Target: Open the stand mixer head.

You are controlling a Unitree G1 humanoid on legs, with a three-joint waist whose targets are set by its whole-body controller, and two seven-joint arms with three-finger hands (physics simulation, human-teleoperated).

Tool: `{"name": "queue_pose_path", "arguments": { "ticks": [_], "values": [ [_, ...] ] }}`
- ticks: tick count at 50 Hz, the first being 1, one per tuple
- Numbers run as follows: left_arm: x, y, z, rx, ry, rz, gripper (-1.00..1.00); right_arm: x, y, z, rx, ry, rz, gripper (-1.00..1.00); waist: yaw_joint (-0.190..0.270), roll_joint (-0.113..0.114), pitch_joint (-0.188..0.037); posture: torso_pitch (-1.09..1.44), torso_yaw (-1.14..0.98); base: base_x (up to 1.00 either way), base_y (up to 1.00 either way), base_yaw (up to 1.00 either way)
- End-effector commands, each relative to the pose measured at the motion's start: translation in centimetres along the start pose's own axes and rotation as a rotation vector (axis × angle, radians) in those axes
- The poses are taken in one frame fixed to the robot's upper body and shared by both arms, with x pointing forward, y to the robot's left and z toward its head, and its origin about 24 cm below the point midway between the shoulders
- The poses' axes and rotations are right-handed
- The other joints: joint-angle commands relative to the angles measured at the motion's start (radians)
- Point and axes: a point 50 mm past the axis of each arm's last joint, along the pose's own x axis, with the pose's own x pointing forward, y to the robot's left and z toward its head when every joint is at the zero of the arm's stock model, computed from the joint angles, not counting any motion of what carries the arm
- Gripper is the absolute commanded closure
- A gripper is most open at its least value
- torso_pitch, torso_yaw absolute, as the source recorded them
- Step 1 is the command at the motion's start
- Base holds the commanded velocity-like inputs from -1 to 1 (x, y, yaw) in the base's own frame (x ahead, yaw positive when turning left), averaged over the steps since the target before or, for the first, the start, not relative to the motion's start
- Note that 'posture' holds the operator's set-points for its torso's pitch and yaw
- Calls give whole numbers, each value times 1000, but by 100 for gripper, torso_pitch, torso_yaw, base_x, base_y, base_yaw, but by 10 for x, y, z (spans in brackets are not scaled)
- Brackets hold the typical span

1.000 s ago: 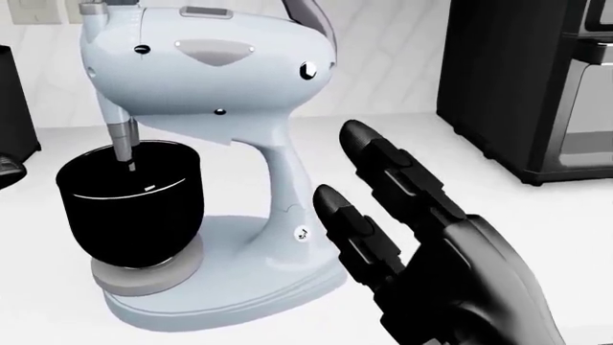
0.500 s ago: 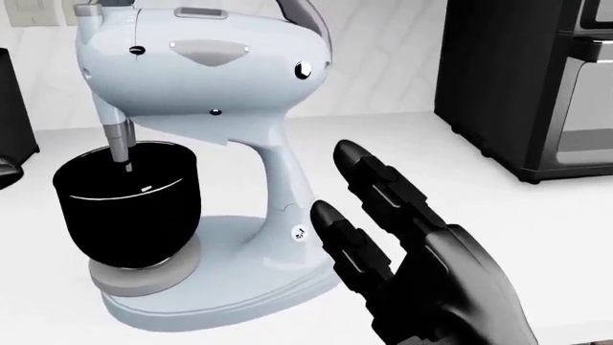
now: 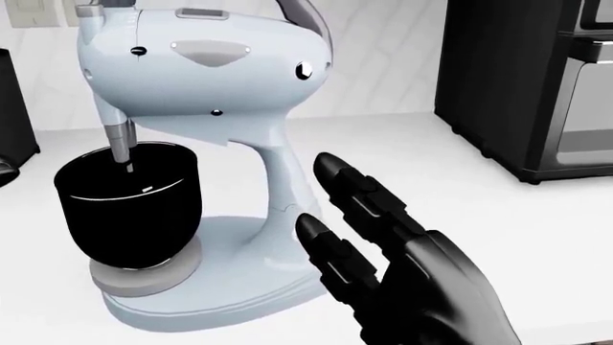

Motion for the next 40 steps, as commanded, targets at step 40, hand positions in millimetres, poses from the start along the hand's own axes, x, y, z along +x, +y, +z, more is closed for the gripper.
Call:
{"name": "queue_pose_path", "arguments": {
  "ticks": [40],
  "values": [
    [4, -4, 6, -4, -39, -23, -97, 16, -13, -5, -30, -28, 6, -100, 0, 11, 2, -47, 0, 0, 0, 0]
  ]
}}
